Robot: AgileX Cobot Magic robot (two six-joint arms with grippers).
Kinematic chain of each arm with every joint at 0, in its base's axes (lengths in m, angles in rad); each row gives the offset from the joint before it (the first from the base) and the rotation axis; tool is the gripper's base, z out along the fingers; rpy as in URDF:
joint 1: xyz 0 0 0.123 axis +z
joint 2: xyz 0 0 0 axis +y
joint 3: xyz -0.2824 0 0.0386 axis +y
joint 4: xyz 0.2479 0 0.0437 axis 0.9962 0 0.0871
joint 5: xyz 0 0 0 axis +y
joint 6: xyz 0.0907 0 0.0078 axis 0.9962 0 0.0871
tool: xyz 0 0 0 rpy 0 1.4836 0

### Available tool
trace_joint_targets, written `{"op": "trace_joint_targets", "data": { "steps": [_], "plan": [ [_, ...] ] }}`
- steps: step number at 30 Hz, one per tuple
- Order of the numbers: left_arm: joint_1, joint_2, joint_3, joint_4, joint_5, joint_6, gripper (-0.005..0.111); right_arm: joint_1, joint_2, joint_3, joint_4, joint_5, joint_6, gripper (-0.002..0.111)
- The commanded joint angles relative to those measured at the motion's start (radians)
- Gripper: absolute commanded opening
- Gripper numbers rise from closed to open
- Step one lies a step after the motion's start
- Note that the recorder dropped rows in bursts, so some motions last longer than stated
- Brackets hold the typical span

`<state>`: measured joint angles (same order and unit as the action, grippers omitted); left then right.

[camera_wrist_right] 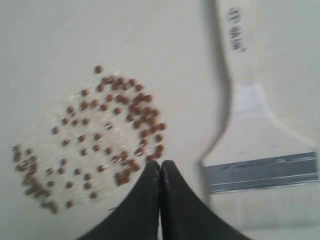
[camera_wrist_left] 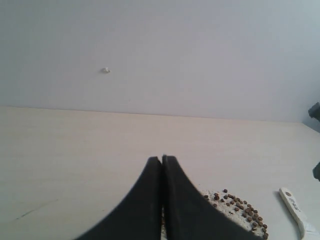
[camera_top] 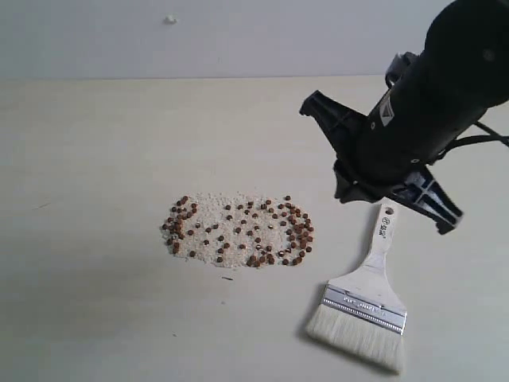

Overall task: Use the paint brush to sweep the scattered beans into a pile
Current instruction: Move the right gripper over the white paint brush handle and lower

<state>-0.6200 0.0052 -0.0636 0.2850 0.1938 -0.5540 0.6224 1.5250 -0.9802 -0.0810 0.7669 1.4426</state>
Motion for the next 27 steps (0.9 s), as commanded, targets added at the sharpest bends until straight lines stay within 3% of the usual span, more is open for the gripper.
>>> {"op": "trace_joint_targets", "data": {
  "steps": [1, 7, 17, 23, 27],
  "plan": [
    [0.004, -0.005, 0.006, -0.001, -0.002, 0.000, 0.000, 0.077, 0.001, -0.033, -0.266, 0.185, 0.196, 0.000],
    [0.004, -0.005, 0.006, -0.001, -0.002, 0.000, 0.000, 0.156, 0.048, -0.033, -0.282, 0.271, 0.288, 0.000],
    [0.004, -0.005, 0.006, -0.001, -0.002, 0.000, 0.000, 0.157, 0.148, -0.033, -0.232, 0.250, 0.251, 0.001],
    [0.004, -0.005, 0.006, -0.001, -0.002, 0.000, 0.000, 0.157, 0.166, -0.033, -0.235, 0.219, 0.194, 0.039],
    [0.004, -0.005, 0.006, -0.001, -0.002, 0.000, 0.000, 0.091, 0.166, -0.033, -0.184, 0.222, 0.068, 0.050]
  ]
}}
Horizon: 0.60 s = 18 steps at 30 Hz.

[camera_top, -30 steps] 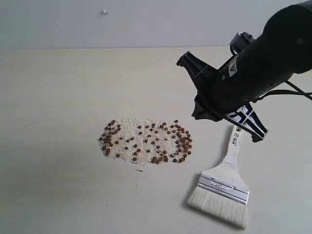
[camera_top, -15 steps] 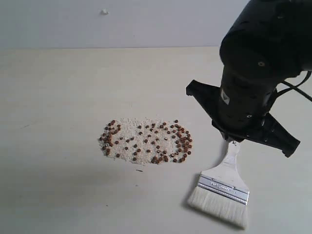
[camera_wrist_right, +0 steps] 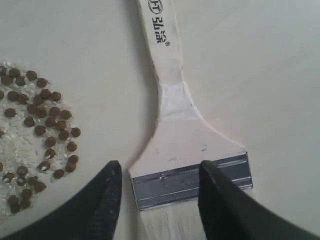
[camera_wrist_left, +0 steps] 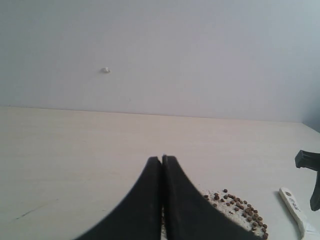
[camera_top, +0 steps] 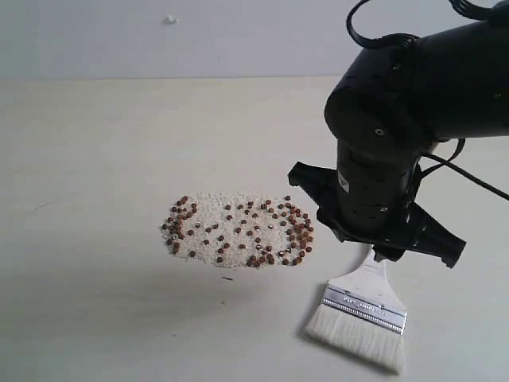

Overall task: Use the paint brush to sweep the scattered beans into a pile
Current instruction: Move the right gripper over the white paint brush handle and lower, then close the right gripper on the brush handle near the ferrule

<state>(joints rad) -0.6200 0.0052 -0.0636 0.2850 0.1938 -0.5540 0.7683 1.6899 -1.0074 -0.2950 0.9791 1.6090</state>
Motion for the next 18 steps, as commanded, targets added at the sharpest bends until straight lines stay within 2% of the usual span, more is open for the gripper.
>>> {"op": "trace_joint_targets", "data": {
  "steps": [1, 4, 14, 18],
  "plan": [
    [0.004, -0.005, 0.006, -0.001, -0.002, 0.000, 0.000, -0.072, 0.001, -0.006, 0.033, 0.010, -0.122, 0.050],
    [0.004, -0.005, 0.006, -0.001, -0.002, 0.000, 0.000, -0.107, 0.001, -0.006, 0.035, 0.003, -0.135, 0.050],
    [0.004, -0.005, 0.006, -0.001, -0.002, 0.000, 0.000, -0.107, 0.135, -0.006, 0.109, -0.071, -0.218, 0.050],
    [0.004, -0.005, 0.006, -0.001, -0.002, 0.000, 0.000, -0.110, 0.154, -0.006, 0.110, -0.092, -0.220, 0.055]
  ]
}}
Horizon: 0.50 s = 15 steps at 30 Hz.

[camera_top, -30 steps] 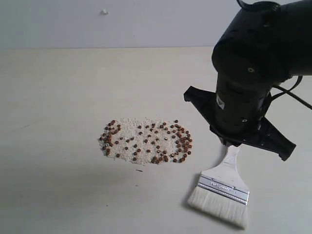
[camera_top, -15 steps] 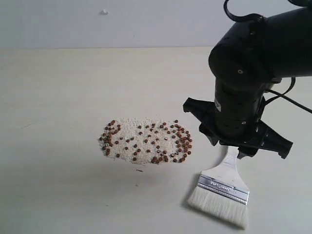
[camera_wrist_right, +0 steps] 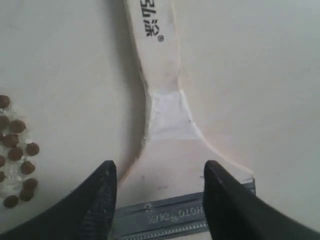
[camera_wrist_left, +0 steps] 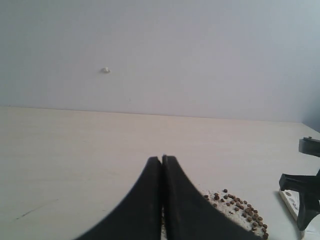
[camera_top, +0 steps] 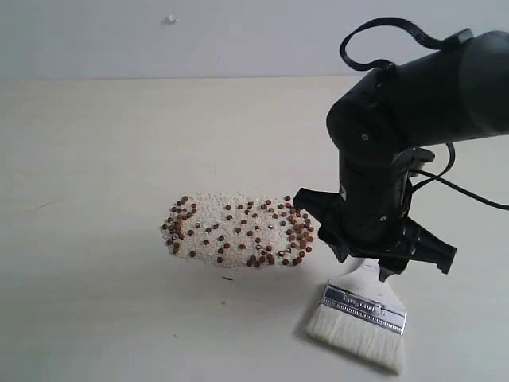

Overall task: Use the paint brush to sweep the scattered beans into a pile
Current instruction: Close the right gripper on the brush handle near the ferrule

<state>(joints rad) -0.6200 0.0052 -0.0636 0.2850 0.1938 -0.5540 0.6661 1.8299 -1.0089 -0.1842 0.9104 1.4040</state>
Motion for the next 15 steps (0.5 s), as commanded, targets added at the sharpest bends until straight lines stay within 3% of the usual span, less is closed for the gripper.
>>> {"op": "trace_joint_targets", "data": {
  "steps": [1, 15],
  "plan": [
    [0.004, -0.005, 0.006, -0.001, -0.002, 0.000, 0.000, -0.016, 0.014, -0.005, 0.003, -0.023, -0.018, 0.057],
    [0.004, -0.005, 0.006, -0.001, -0.002, 0.000, 0.000, -0.075, 0.019, -0.005, -0.001, -0.067, -0.068, 0.060]
  ]
}}
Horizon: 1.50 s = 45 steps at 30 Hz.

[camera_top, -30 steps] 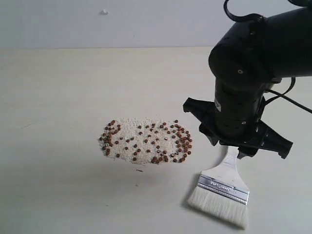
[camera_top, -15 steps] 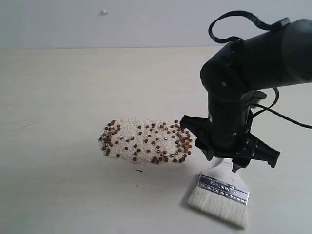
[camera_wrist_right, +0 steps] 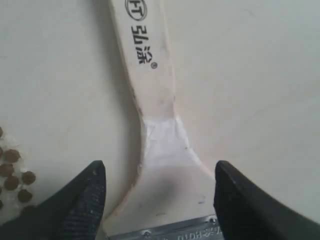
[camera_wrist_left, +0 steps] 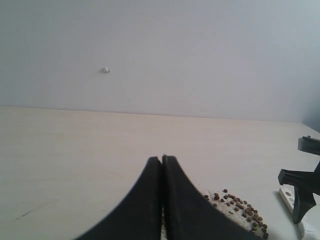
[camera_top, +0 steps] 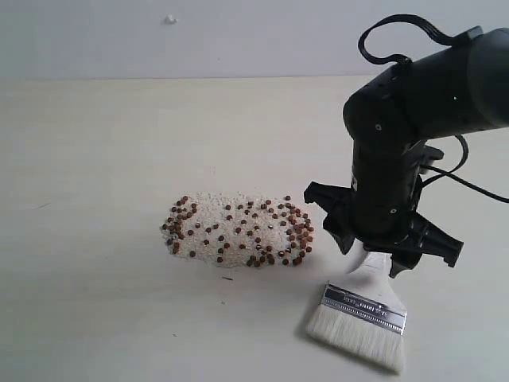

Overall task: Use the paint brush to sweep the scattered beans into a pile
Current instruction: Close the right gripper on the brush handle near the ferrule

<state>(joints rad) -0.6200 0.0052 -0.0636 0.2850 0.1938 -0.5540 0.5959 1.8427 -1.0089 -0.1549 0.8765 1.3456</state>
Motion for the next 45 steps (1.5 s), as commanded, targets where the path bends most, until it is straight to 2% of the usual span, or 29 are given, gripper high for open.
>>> {"op": "trace_joint_targets", "data": {
  "steps": [1, 12, 45],
  "plan": [
    [0.004, -0.005, 0.006, -0.001, -0.002, 0.000, 0.000, -0.005, 0.006, -0.005, -0.030, -0.035, -0.010, 0.060],
    [0.004, -0.005, 0.006, -0.001, -0.002, 0.000, 0.000, -0.064, 0.008, -0.005, -0.014, -0.014, -0.081, 0.060],
    [0.004, -0.005, 0.006, -0.001, -0.002, 0.000, 0.000, -0.095, 0.110, -0.005, 0.072, -0.081, -0.237, 0.060]
  ]
}}
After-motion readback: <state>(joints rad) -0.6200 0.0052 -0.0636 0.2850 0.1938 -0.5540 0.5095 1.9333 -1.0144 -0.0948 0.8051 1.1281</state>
